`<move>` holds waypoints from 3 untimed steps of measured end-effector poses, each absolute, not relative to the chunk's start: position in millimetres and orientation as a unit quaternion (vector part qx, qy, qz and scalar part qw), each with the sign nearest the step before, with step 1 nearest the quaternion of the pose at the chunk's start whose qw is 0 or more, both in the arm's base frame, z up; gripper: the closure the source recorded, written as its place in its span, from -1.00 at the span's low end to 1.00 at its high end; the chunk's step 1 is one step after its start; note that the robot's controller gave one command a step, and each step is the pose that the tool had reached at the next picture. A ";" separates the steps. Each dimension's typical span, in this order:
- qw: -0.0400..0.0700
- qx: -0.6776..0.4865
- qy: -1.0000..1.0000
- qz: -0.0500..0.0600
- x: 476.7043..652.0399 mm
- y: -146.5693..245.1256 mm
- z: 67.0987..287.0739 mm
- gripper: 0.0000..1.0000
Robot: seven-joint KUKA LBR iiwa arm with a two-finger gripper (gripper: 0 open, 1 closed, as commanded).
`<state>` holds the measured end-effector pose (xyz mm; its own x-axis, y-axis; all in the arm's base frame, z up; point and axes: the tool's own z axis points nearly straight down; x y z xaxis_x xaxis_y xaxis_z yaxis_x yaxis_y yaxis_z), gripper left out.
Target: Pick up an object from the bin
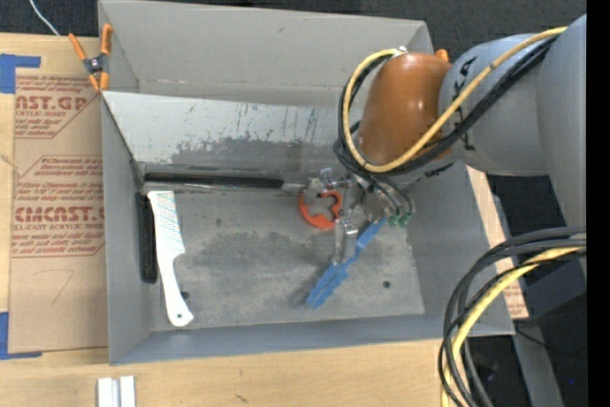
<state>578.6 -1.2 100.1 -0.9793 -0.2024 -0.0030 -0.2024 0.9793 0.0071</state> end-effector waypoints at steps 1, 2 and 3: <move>-0.002 -0.126 0.992 0.004 585.1 -0.4 69.8 -1.00; 0.002 -0.058 0.998 0.004 582.2 -23.0 70.2 -1.00; 0.002 -0.105 0.994 0.005 579.5 -20.9 75.0 1.00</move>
Offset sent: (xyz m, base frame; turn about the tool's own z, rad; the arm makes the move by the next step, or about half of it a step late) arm 0.0031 -0.0231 -0.0301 0.0895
